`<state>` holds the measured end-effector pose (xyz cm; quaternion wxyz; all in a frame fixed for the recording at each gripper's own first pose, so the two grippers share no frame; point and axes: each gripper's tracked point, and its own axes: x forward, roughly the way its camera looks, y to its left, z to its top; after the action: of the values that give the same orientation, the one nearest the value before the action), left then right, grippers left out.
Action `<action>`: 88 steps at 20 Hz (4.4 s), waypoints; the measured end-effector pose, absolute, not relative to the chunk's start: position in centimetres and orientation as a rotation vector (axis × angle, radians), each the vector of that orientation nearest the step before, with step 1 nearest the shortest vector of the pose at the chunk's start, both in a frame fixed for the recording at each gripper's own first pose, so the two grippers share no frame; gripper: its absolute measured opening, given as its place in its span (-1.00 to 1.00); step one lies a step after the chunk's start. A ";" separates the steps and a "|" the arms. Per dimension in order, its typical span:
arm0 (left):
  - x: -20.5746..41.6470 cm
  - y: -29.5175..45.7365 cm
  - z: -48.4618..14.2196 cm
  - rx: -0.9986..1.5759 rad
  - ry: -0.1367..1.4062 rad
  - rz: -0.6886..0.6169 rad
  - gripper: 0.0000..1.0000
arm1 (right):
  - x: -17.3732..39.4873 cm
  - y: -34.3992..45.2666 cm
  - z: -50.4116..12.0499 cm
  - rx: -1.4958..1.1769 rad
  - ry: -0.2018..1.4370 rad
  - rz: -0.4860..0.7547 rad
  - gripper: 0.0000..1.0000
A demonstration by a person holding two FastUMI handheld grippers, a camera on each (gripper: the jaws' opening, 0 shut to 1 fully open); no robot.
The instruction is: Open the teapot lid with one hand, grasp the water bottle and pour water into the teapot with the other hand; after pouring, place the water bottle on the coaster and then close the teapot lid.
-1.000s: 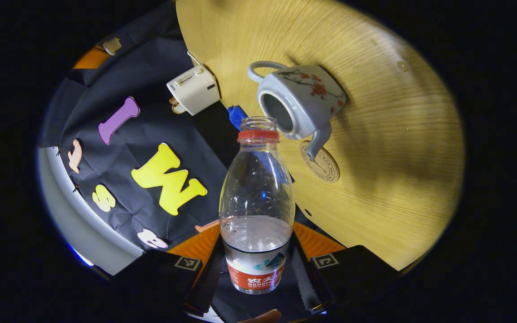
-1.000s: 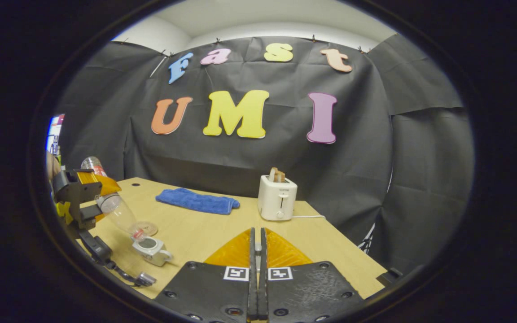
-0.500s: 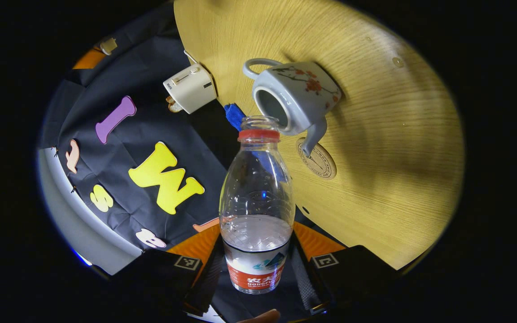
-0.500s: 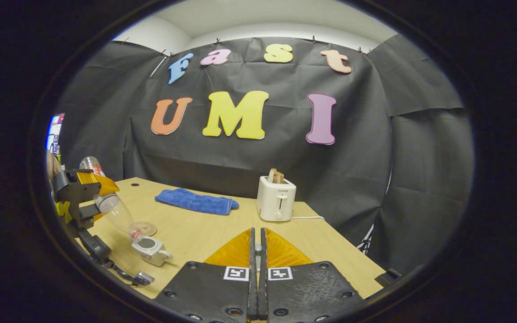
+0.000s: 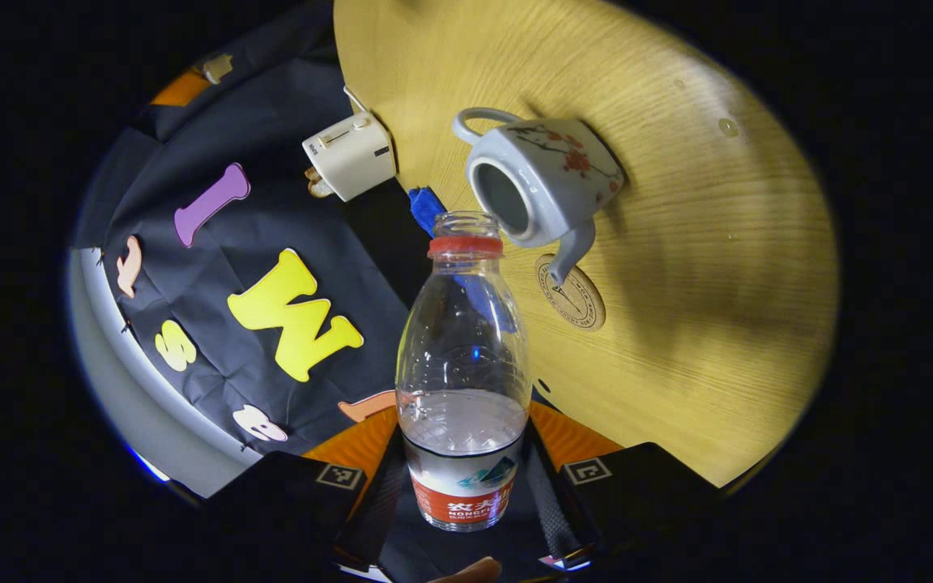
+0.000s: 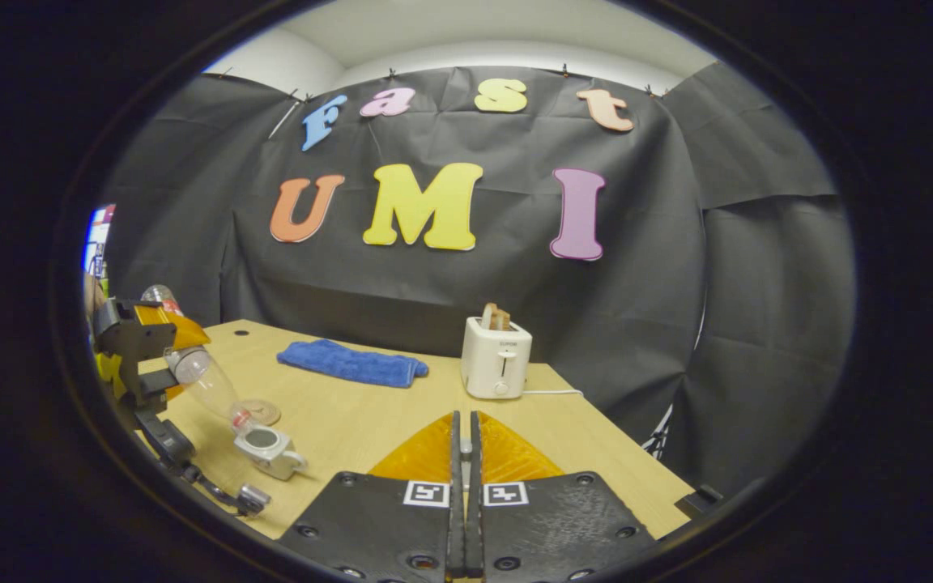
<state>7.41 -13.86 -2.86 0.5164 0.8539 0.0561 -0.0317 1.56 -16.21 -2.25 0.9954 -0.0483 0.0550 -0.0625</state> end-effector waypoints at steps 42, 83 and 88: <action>17.2 -14.1 -5.9 0.020 0.005 -0.219 0.58 | 3.3 -15.0 -5.3 -0.135 0.171 -0.134 -0.99; 1.5 -4.1 -2.2 -0.016 0.066 -0.236 0.93 | 5.5 -2.3 -9.5 -0.105 0.260 0.046 -0.99; 1.1 -2.3 -1.5 -0.044 0.065 -0.223 0.93 | 6.4 0.5 -9.3 -0.099 0.266 0.087 -0.99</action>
<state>1.12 -2.35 -1.52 0.9930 -0.0222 0.0323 -0.1110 6.40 0.48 -9.33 0.9890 -0.0495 0.1323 0.0434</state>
